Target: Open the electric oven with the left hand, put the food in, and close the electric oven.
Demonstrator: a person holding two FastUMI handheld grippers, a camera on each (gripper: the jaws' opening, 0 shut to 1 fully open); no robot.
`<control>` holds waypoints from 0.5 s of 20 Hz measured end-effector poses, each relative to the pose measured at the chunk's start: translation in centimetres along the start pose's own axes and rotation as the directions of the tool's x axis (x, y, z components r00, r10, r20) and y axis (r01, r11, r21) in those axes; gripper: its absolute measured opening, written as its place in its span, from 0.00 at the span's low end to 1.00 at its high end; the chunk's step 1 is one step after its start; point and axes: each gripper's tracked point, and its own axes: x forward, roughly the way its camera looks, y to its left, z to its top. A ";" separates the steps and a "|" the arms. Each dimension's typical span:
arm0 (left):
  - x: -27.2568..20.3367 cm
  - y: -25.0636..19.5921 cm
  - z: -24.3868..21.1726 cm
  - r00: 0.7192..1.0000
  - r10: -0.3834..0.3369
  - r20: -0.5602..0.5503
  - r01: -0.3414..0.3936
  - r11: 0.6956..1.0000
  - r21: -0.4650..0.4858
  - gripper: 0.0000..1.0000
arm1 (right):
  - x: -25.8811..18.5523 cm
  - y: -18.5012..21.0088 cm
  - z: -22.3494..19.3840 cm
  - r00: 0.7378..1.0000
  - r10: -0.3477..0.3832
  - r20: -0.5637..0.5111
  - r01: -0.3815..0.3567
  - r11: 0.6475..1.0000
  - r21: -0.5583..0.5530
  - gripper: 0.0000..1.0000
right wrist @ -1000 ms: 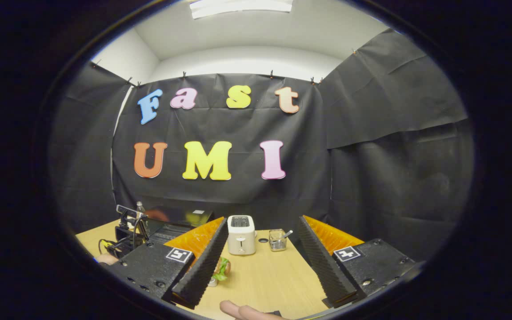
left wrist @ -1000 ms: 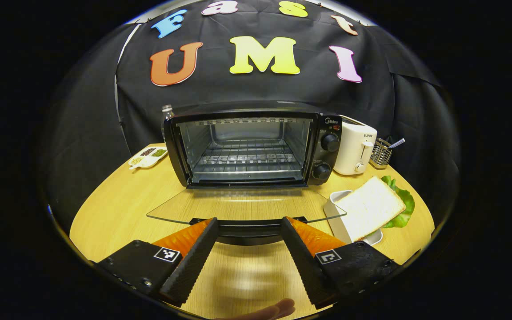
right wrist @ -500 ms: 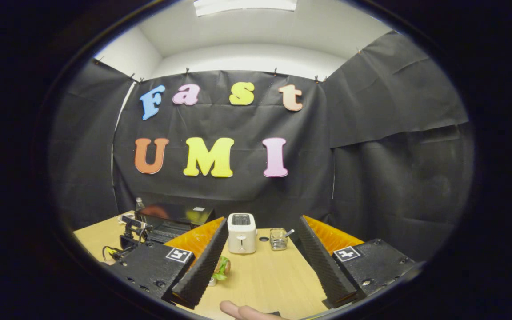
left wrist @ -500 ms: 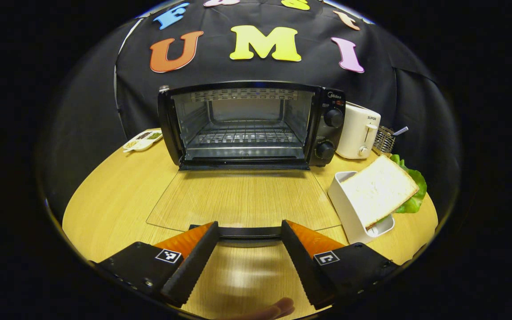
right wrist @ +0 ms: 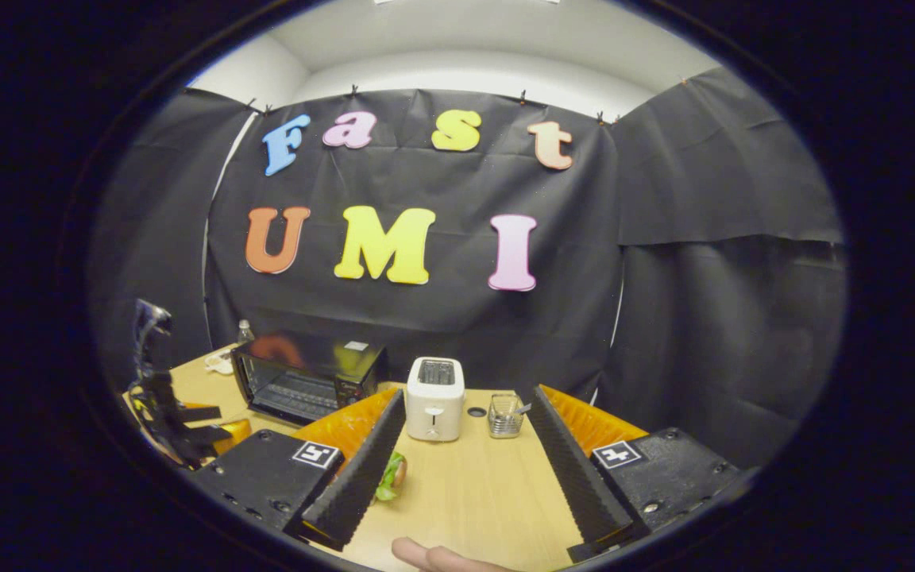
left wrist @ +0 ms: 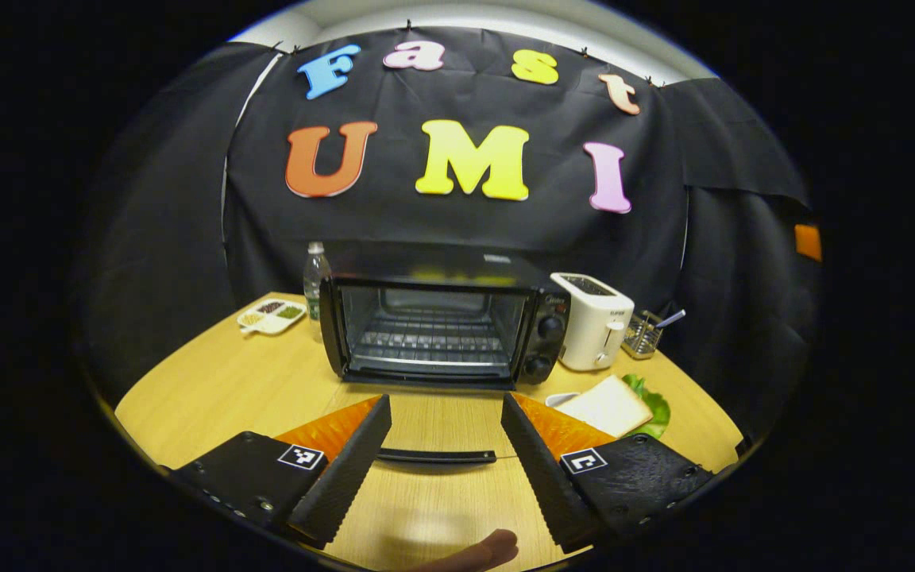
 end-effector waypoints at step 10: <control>-10.5 2.0 10.5 0.950 0.044 0.310 -0.064 0.997 0.053 0.94 | 11.7 5.0 -9.4 0.879 0.294 -0.376 -0.264 0.956 0.130 0.95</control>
